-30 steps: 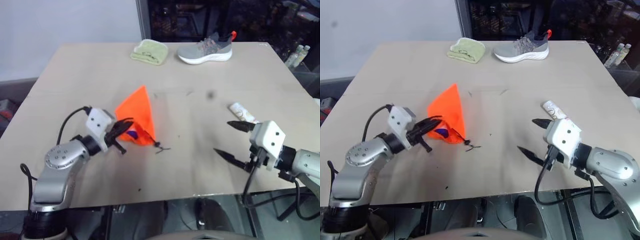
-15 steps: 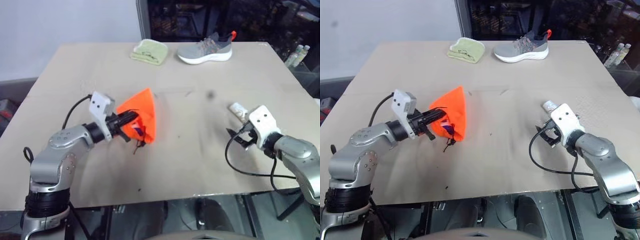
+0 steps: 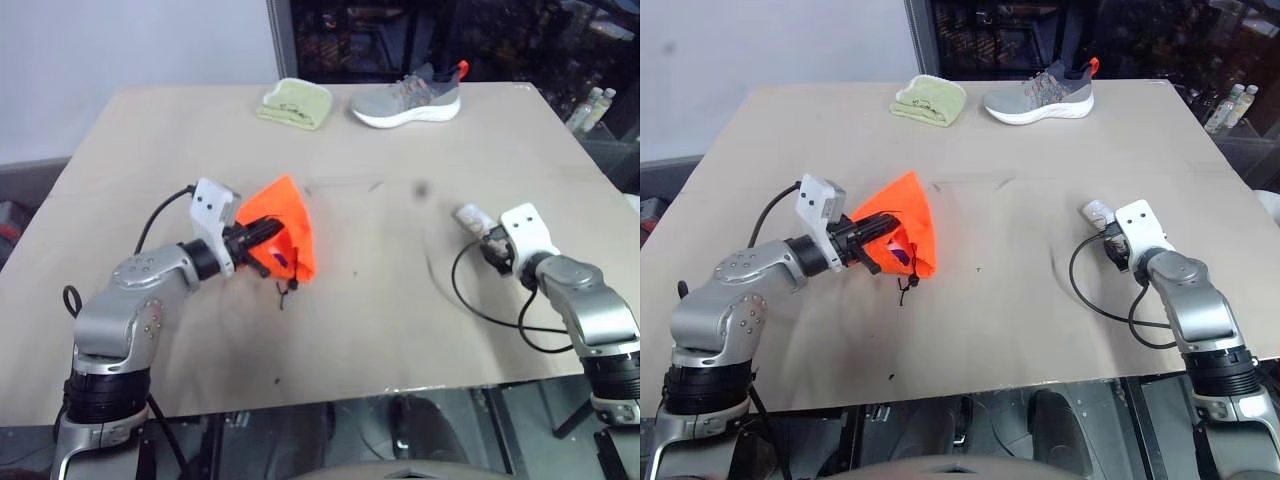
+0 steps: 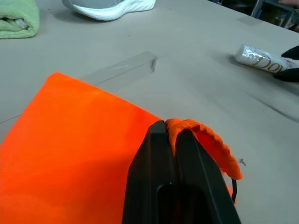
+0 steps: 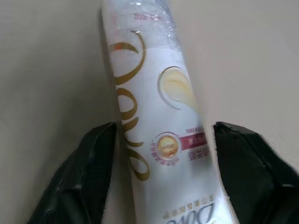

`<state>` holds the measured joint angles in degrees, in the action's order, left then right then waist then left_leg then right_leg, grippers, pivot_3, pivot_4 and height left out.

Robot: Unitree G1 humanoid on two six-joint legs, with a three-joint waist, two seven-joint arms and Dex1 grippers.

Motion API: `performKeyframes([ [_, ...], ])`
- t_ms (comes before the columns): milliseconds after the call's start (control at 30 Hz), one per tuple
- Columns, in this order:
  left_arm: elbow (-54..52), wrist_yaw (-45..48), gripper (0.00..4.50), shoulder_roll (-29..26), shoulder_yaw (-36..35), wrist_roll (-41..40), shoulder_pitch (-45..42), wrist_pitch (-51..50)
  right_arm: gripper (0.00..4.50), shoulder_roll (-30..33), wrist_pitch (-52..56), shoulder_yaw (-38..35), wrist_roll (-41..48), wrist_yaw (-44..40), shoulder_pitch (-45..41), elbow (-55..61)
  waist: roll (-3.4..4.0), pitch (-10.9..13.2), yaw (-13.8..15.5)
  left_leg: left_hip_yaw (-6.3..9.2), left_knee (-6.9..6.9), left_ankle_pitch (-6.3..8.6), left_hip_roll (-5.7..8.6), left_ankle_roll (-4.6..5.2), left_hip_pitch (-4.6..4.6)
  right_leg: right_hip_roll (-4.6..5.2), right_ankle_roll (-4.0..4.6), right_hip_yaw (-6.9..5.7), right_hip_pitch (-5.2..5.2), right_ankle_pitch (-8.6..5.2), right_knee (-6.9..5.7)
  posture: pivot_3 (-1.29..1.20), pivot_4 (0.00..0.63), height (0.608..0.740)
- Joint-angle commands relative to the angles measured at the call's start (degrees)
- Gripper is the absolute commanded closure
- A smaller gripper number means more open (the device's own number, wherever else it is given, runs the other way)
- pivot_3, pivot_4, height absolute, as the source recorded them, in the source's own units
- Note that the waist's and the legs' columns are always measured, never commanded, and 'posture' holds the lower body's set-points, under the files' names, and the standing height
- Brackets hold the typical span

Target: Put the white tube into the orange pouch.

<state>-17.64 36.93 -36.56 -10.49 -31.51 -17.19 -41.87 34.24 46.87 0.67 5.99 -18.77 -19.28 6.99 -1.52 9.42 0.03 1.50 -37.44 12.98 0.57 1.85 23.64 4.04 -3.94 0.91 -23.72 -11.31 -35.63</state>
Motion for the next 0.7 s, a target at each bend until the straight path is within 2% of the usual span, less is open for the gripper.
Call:
performKeyframes([
  [33, -2.1, -0.9, 4.5, -0.5, 0.5, 0.1, -1.5, -0.4, 2.57, 1.4, 0.9, -3.2, 2.1, -2.8, 0.2, 5.6, 0.02, 0.0, -0.1, 0.02, 0.0, 0.0, 0.0, 0.0, 0.01, 0.0, 0.0, 0.01, -0.01, 0.0, 0.0, 0.0, 0.15, 0.74],
  [233, -0.4, -2.6, 4.5, 0.6, 2.9, -0.2, -5.5, -4.0, 2.57, 2.4, 7.1, -4.9, 9.7, -8.8, -0.3, 19.6, 0.05, 0.0, -0.4, 0.18, 0.02, 0.0, 0.0, 0.0, 0.03, 0.0, 0.0, -0.02, -0.03, 0.0, -0.01, 0.0, 0.15, 0.74],
  [333, 1.6, -4.0, 4.5, 2.1, 4.7, 0.2, -8.6, -6.5, 2.57, 0.6, 11.6, -2.4, 15.7, -11.3, -1.1, 28.1, 0.05, 0.0, -0.6, 0.2, 0.02, 0.0, 0.0, 0.0, 0.02, -0.01, -0.01, -0.03, -0.02, 0.0, -0.02, 0.0, 0.15, 0.74],
  [400, 2.2, -3.9, 4.5, 2.3, 5.8, 0.6, -10.2, -7.1, 2.57, -0.1, 13.0, 0.1, 16.2, -10.6, -1.4, 31.4, 0.05, 0.0, -0.6, 0.23, 0.01, 0.0, 0.0, 0.0, 0.03, 0.0, -0.01, -0.04, -0.02, 0.0, -0.03, 0.0, 0.15, 0.74],
  [533, 2.4, -3.5, 4.5, 2.1, 6.2, 0.5, -11.2, -8.0, 2.57, 0.8, 13.8, 1.9, 11.4, -5.7, -1.8, 29.7, 0.05, 0.0, -0.7, 0.24, 0.01, 0.0, 0.04, 0.0, 0.04, 0.02, -0.01, -0.05, -0.03, 0.0, -0.04, 0.0, 0.15, 0.74],
  [700, 2.3, -3.4, 4.5, 2.1, 6.1, 1.0, -11.3, -7.7, 2.57, 5.7, 7.4, 0.5, 1.3, 1.0, -0.4, 17.0, 0.04, 0.0, -0.2, 0.25, 0.0, 0.0, 0.16, 0.0, 0.05, 0.1, -0.01, -0.05, -0.03, 0.0, -0.04, 0.0, 0.15, 0.74],
])
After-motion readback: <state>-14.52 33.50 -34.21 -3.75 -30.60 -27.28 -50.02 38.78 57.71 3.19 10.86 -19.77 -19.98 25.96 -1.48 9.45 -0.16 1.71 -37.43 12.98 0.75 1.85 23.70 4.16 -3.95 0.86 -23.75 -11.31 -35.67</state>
